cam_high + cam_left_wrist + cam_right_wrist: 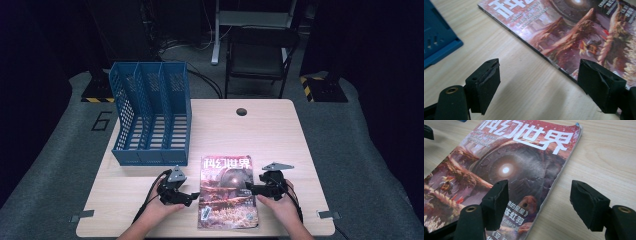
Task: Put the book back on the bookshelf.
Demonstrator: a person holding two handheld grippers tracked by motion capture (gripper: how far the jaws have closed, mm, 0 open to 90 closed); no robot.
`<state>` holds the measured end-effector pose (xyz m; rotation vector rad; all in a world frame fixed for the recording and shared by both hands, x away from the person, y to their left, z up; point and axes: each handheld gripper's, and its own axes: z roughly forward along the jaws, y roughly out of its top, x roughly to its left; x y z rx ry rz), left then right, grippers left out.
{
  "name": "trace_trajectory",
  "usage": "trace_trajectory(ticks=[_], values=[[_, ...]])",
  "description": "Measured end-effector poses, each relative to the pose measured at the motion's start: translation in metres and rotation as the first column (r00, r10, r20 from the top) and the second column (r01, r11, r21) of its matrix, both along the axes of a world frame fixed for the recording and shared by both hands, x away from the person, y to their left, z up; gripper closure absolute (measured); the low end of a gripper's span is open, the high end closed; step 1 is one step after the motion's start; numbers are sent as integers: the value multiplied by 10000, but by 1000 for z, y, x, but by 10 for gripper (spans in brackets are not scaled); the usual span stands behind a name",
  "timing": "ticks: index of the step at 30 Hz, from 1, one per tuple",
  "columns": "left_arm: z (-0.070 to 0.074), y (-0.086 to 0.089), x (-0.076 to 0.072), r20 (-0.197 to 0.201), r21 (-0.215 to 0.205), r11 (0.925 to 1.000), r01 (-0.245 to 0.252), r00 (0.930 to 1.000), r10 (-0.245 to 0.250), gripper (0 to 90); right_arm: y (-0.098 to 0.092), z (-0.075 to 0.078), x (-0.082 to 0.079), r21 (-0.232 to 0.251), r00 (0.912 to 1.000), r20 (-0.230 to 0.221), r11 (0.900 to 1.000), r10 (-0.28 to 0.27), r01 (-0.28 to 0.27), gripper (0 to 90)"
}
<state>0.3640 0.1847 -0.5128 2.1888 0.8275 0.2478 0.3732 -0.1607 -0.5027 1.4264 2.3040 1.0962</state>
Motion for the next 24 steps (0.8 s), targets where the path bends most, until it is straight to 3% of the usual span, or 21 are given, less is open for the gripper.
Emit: trace_trajectory(ticks=[7,24], values=[[-4,-13,-5,-109,258,9987,444,9990,-442,185,9,-3,1,-55,9996,-234,9999,161,-162,324],[-9,-24,-11,103,133,9982,588,9982,-590,182,14,-8,5,-26,9986,-533,10000,-52,51,315]])
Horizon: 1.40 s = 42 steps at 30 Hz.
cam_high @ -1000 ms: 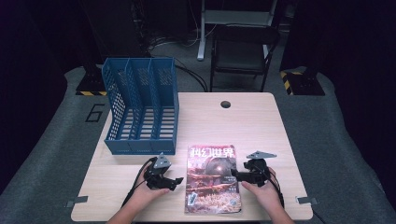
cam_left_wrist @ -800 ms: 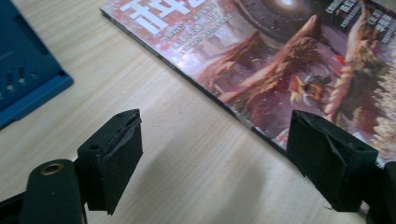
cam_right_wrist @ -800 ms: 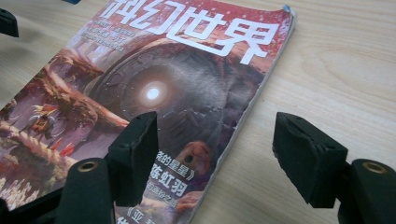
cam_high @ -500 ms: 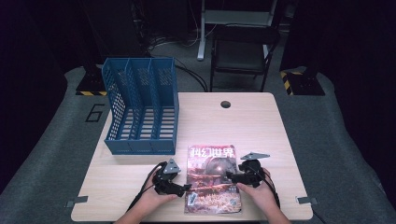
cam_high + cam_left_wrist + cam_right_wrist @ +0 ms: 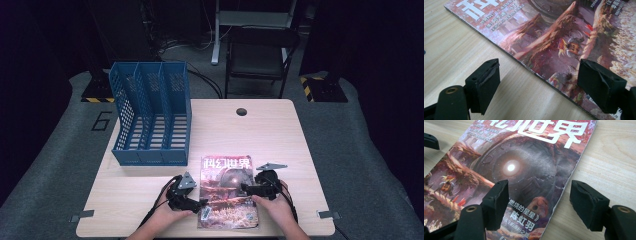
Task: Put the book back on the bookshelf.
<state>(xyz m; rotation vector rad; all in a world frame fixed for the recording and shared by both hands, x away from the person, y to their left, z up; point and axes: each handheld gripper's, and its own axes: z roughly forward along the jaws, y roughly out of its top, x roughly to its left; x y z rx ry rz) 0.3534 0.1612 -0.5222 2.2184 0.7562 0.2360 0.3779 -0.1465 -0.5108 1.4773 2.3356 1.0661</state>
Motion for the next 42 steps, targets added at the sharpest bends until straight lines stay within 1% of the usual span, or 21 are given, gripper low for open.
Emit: trace_trajectory(ticks=[3,4,5,9,11,13,14,16,17,20,28,29,31,32,33,36,37,38,39,40,42], values=[[-1,1,1,10,-26,10000,76,10000,-76,182,2,-1,0,-129,10000,-43,9999,62,-62,314],[-2,0,0,-153,-179,9998,55,9999,-58,179,2,-1,0,-137,10000,-27,9999,85,-86,314],[-3,0,0,-179,-209,9998,50,9998,-54,174,2,-1,0,-130,9999,-26,9999,97,-97,314],[-3,0,1,-29,-122,9999,109,9999,-109,171,3,-1,0,-111,10000,-25,9999,87,-88,314],[-3,1,1,-77,-160,9996,231,9997,-232,171,5,-1,0,-113,10000,-68,9999,61,-62,302],[-4,0,0,-122,-327,9993,159,9998,-163,171,5,-1,0,-183,9999,-10,9998,116,-116,296],[-4,0,0,-116,-281,9994,186,9998,-189,170,6,-1,0,-169,10000,-15,9998,87,-87,291],[-5,0,1,-59,-323,9992,218,9997,-220,171,7,-1,-1,-236,10000,-20,9997,61,-62,278],[-6,0,1,74,-382,9991,201,9998,-198,171,8,-1,-1,-222,10000,-42,9998,8,-9,272],[-6,0,1,114,-397,9990,222,9997,-218,171,9,-1,-1,-241,10000,-74,9997,10,-12,262],[-7,-2,0,143,-474,9986,215,9997,-208,172,7,-1,1,67,9996,-245,9999,-153,154,265],[-6,-2,1,105,-426,9986,326,9994,-322,172,7,0,1,123,9994,-293,9998,-175,179,265],[-6,-3,1,194,-379,9988,310,9994,-303,172,6,0,1,255,9993,-287,9994,-219,227,266],[-7,-4,1,171,-481,9986,201,9997,-193,172,6,0,1,314,9994,-287,9993,-209,218,266],[-6,-4,1,71,-448,9986,268,9996,-265,172,6,0,1,341,9992,-323,9991,-252,263,267],[-6,-8,0,53,-433,9989,178,9998,-176,172,6,0,1,366,9989,-367,9988,-305,319,268],[-5,-8,0,23,-289,9992,264,9996,-264,172,6,0,1,366,9989,-367,9988,-305,319,268],[-5,-10,-1,129,-321,9993,184,9998,-180,172,7,0,0,379,9974,-577,9982,-433,455,268],[-5,-11,-1,44,-369,9991,196,9998,-194,172,7,0,0,379,9974,-577,9982,-433,455,268],[-5,-13,-2,71,-285,9994,195,9998,-193,172,6,0,1,318,9985,-426,9989,-331,344,270],[-5,-16,-3,53,-312,9993,199,9998,-198,172,6,0,1,327,9984,-444,9988,-357,371,275]])
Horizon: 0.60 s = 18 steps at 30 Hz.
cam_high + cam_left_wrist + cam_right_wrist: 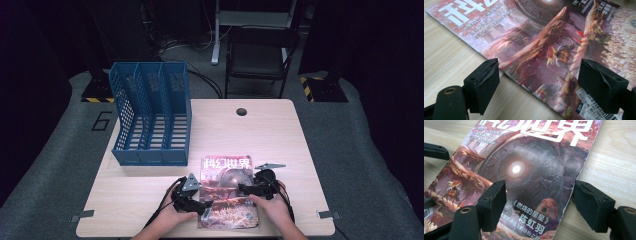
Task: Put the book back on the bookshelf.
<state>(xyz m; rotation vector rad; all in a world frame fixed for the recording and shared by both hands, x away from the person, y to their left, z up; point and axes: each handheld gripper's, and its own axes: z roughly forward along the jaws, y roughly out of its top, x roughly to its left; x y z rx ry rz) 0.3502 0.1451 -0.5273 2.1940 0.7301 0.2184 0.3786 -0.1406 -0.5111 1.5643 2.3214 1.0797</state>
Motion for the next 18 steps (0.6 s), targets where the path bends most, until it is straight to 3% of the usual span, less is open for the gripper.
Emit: trace_trajectory(ticks=[1,3,7,8,15,18], values=[[1,-1,0,-118,86,10000,-6,9999,7,170,1,1,-1,62,9998,-166,9999,-133,134,282],[1,-2,0,-161,27,9999,-141,9998,141,170,0,0,0,-106,10000,7,9999,-26,26,285],[0,-3,-2,-127,-42,9995,-313,9994,312,170,4,2,-2,-183,9997,-154,9996,-202,200,278],[0,-3,-2,-18,-53,9995,-311,9995,310,170,2,1,-1,-304,10000,43,9995,-35,36,276],[-1,-2,-3,25,-127,9993,-360,9993,361,170,0,3,0,447,9982,-369,9978,-480,497,286],[0,-3,-2,46,-30,9997,-247,9997,247,170,-1,5,-1,583,9983,-317,9970,-483,501,294]])
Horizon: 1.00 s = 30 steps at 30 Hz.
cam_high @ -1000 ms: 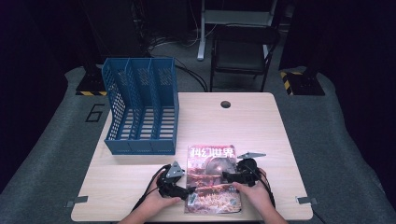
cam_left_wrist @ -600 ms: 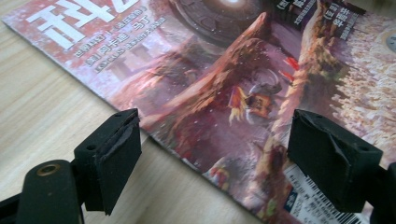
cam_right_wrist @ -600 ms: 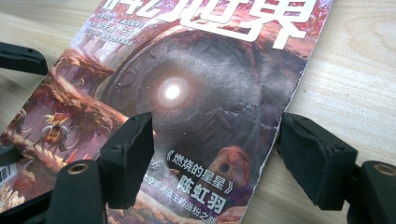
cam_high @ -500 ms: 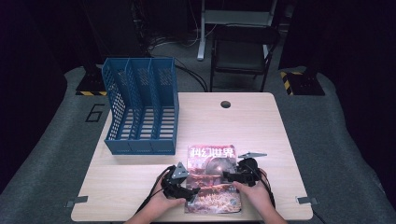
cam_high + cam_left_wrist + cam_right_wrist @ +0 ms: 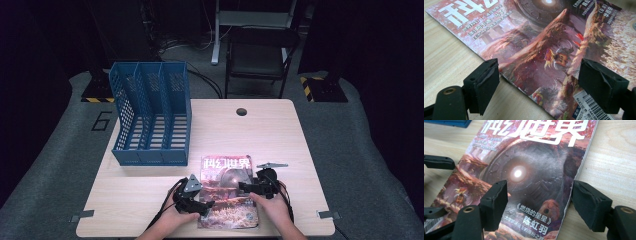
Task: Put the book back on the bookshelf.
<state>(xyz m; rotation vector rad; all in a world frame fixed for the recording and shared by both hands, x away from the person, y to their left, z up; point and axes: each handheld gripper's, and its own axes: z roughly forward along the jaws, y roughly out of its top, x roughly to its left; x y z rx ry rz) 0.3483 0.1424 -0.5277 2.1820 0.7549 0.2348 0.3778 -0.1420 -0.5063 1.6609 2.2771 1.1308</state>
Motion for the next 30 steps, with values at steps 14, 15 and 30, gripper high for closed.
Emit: trace_trajectory(ticks=[14,15,30], values=[[0,1,0,-49,-63,10000,3,10000,-3,170,0,16,-8,337,9971,639,9984,422,-445,316],[-1,1,-1,-25,-104,9999,7,10000,-7,170,1,17,-8,378,9960,759,9980,477,-507,317],[-2,1,-1,115,-225,9997,-56,9999,59,170,-2,11,0,405,9996,220,9990,193,-202,317]])
